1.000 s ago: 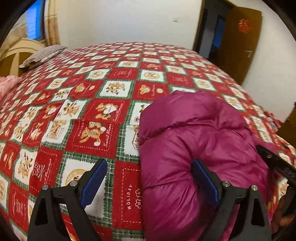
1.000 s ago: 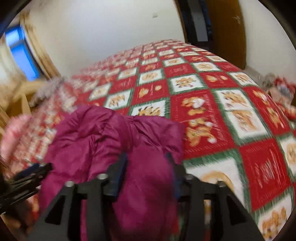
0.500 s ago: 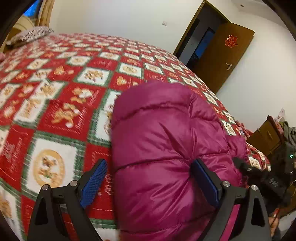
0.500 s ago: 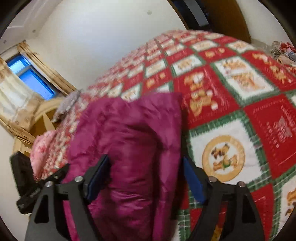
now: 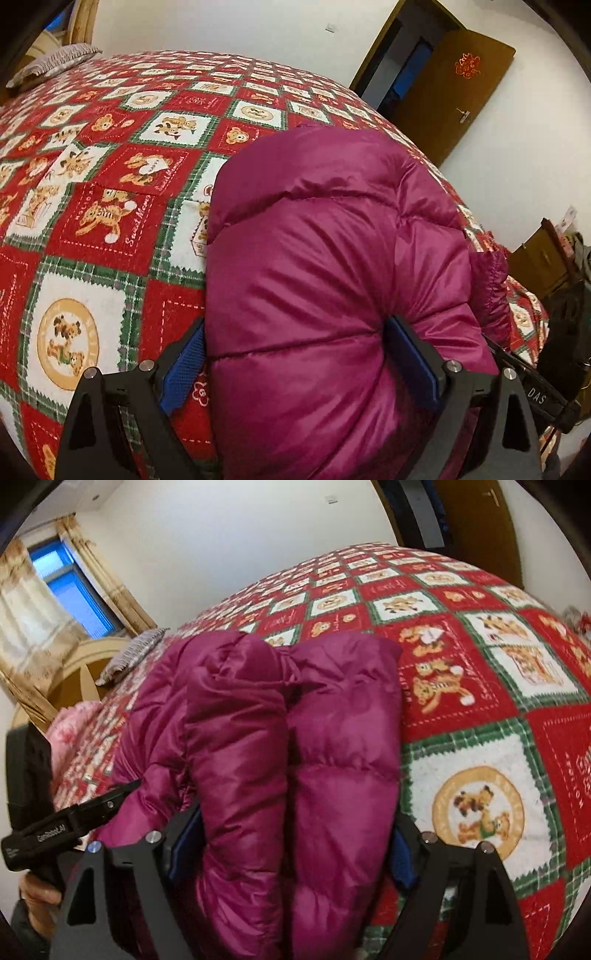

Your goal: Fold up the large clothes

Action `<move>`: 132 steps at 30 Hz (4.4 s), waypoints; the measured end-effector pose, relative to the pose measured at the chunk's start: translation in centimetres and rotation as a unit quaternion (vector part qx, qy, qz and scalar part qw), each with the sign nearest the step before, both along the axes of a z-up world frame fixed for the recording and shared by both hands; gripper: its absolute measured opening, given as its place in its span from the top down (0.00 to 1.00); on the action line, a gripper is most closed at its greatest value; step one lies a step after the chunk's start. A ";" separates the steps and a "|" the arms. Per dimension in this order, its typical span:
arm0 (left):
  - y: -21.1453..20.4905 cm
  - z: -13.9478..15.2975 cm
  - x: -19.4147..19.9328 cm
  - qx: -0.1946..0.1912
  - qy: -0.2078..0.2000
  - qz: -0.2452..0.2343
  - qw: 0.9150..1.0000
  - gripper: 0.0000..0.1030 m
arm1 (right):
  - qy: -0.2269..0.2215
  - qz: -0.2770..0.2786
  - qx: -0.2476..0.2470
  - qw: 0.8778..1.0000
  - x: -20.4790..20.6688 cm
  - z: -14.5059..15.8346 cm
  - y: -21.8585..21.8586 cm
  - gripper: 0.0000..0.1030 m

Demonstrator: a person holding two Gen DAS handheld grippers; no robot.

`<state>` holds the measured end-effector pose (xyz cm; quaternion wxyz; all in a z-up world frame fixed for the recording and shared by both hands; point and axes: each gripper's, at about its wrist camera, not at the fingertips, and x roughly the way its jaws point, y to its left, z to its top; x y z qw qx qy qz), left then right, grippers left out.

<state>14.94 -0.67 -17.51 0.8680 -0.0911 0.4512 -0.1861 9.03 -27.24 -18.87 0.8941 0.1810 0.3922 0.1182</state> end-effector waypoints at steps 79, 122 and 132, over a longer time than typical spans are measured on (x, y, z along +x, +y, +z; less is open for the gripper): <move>-26.7 2.1 -5.8 0.143 -0.110 -0.121 0.976 0.41 | -0.002 -0.200 -0.035 0.979 -11.0 4.4 -24.3 0.44; -31.3 1.2 3.5 0.212 -0.133 -0.101 0.963 0.26 | 0.047 -0.261 -0.106 0.958 -3.5 3.8 -25.1 0.71; -31.8 0.0 4.2 0.217 -0.119 -0.104 0.963 0.26 | 0.051 -0.261 -0.100 0.959 -3.1 3.5 -25.3 0.71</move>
